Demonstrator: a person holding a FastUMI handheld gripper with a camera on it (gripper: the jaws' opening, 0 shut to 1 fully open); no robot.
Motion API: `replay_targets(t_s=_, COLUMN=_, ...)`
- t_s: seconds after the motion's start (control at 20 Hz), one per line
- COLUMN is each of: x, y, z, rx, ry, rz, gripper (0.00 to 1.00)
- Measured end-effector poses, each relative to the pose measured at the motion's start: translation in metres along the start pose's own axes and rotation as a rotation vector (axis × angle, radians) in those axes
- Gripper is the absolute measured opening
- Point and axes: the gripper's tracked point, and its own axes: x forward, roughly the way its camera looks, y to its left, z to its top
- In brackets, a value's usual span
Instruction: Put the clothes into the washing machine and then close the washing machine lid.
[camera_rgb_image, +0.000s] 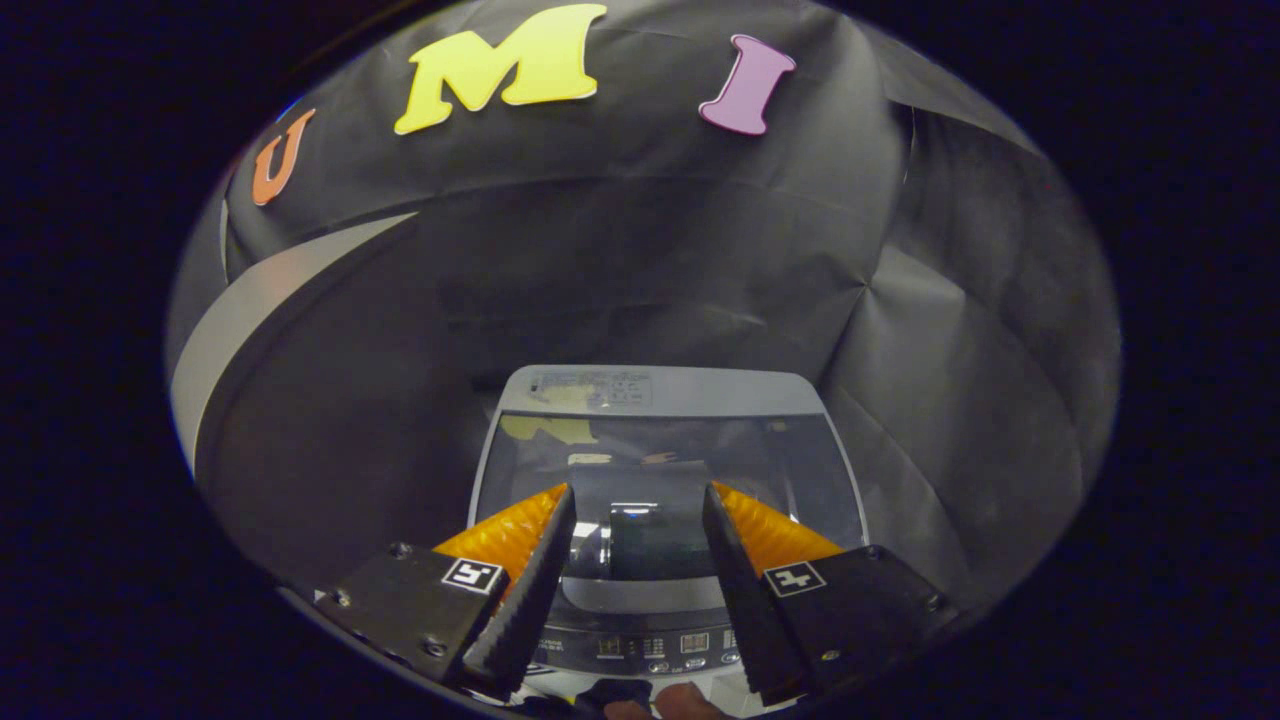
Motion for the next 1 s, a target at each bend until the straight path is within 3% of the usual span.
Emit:
replay_targets(t_s=0.45, x=-0.125, y=0.048, z=0.055, rx=0.046, ry=-0.265, rz=0.035, gripper=0.80)
replay_targets(t_s=1.0, x=-0.283, y=0.046, z=0.083, rx=0.048, ry=-0.517, rz=0.049, gripper=0.80)
